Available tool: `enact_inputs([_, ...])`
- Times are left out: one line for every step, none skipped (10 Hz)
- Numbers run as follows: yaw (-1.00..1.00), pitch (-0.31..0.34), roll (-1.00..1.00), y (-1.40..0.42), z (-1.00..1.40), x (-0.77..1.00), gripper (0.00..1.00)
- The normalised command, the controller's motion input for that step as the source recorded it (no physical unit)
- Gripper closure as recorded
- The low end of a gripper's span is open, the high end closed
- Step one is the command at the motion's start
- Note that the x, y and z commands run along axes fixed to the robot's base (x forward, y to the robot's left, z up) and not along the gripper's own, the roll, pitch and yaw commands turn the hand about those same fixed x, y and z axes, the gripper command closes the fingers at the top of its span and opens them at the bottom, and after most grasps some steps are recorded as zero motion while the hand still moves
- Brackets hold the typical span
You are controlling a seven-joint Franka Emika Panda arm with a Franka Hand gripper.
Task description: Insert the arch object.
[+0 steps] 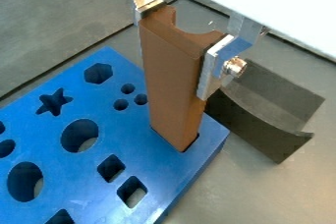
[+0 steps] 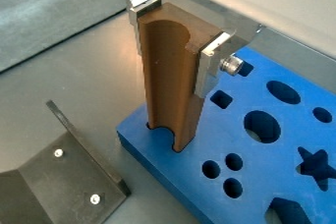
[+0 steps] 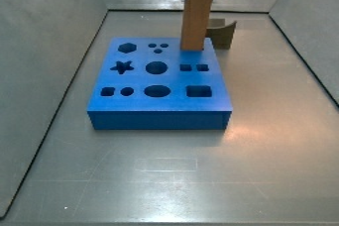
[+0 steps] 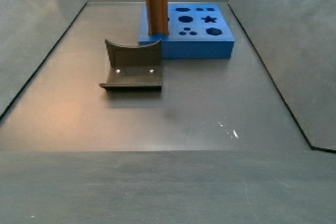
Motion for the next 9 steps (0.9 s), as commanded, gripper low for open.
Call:
enact_inputs([0.0,-0.007,-0.03,0.0,-0.3,0.0,1.0])
enact_inputs([0.0,-0.009,-0.02,0.0,-0.23,0.0,1.0])
enact_inputs([0.0,-0.014,-0.02,0.0,-0.19,0.0,1.0])
enact_inputs([0.0,-0.013,-0.02,0.0,-0.18,0.0,1.0])
enact_inputs([0.0,0.0,-0.03,0.0,-0.16,0.0,1.0])
enact_inputs([0.0,-0.01,-0.04,0.0,-0.22,0.0,1.0])
enact_inputs([0.0,-0.003,-0.04,0.0,-0.22,0.0,1.0])
enact_inputs([0.0,0.0,-0.05,0.0,-0.24,0.0,1.0])
enact_inputs([0.0,-0.004,-0.05,0.0,-0.26,0.0,1.0])
